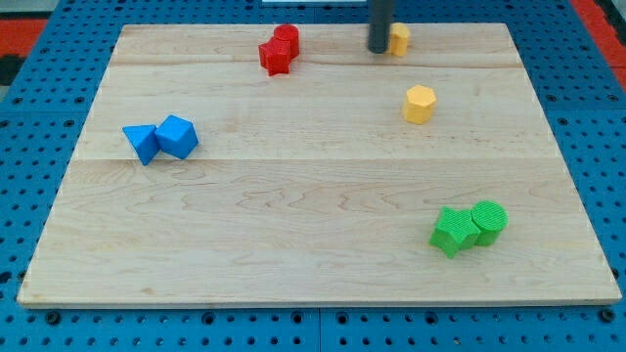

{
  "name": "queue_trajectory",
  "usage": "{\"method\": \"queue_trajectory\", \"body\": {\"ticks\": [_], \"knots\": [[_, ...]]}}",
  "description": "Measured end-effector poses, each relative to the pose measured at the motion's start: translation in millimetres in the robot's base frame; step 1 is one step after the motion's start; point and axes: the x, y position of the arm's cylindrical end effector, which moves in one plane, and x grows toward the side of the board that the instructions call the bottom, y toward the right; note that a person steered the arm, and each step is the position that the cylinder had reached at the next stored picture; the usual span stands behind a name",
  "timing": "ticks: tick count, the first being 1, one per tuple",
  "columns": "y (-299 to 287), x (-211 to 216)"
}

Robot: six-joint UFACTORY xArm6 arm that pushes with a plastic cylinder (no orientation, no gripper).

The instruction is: Move the yellow hexagon to the bottom left of the yellow heart

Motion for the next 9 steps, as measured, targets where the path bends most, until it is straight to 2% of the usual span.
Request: {"method": "queue_trajectory", "body": {"ticks": [1, 2, 3, 4, 5, 6, 8, 9], "knots": [[30.8, -6.9], [49.5, 38.7], [84.3, 104.5], [62.3, 133.8], [-7.3, 118.5], [-43.5, 99.5], [-106.3, 87.2], [-97.5, 72.7]]}}
